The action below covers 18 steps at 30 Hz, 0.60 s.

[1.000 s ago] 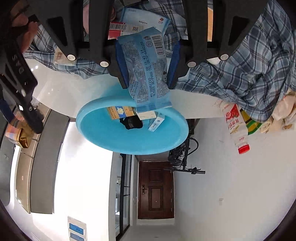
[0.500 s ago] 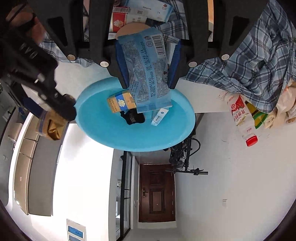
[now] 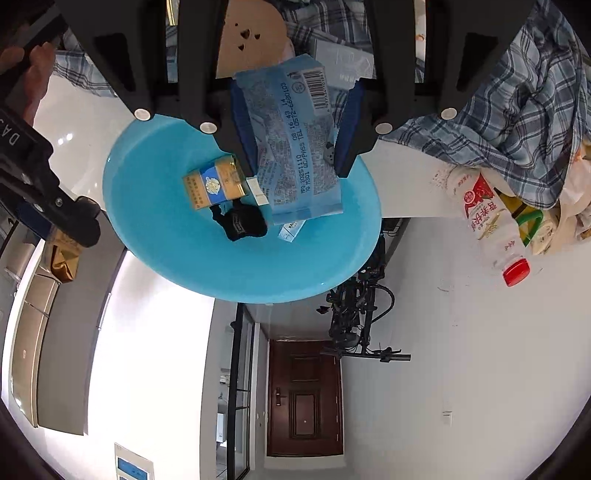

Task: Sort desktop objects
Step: 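Lift and carry the blue pack and gold-blue box over the blue basin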

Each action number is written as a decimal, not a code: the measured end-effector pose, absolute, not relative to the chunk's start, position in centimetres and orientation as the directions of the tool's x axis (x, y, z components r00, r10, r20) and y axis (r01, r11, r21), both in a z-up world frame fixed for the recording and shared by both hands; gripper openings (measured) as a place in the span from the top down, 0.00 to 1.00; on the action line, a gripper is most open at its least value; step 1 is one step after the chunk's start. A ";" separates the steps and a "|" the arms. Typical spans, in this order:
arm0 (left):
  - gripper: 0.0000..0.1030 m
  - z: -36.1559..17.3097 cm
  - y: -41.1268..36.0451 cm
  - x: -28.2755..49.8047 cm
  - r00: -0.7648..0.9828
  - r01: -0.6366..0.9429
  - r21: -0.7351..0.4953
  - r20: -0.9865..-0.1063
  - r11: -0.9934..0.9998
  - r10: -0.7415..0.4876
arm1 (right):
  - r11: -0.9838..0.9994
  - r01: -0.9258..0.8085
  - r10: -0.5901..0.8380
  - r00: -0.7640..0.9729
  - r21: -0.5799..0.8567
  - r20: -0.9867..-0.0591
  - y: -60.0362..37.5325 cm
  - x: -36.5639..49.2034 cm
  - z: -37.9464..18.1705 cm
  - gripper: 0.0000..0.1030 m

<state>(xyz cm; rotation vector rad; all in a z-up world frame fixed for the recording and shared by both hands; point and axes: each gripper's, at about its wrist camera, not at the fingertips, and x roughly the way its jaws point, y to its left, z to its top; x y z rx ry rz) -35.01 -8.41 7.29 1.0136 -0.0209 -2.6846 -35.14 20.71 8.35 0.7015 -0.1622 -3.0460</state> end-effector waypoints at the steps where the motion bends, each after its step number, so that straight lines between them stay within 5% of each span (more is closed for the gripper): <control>1: 0.57 7.3 -8.4 -35.2 -0.723 0.238 0.112 -0.643 -0.965 -0.253 | -0.995 -0.013 -0.032 -0.903 0.101 -0.429 20.6 -35.4 8.4 0.16; 18: 0.57 8.7 -11.4 -38.9 -0.738 0.237 0.063 -0.637 -0.970 -0.222 | -0.998 -0.036 0.009 -0.869 0.045 -0.495 21.1 -39.7 7.4 0.16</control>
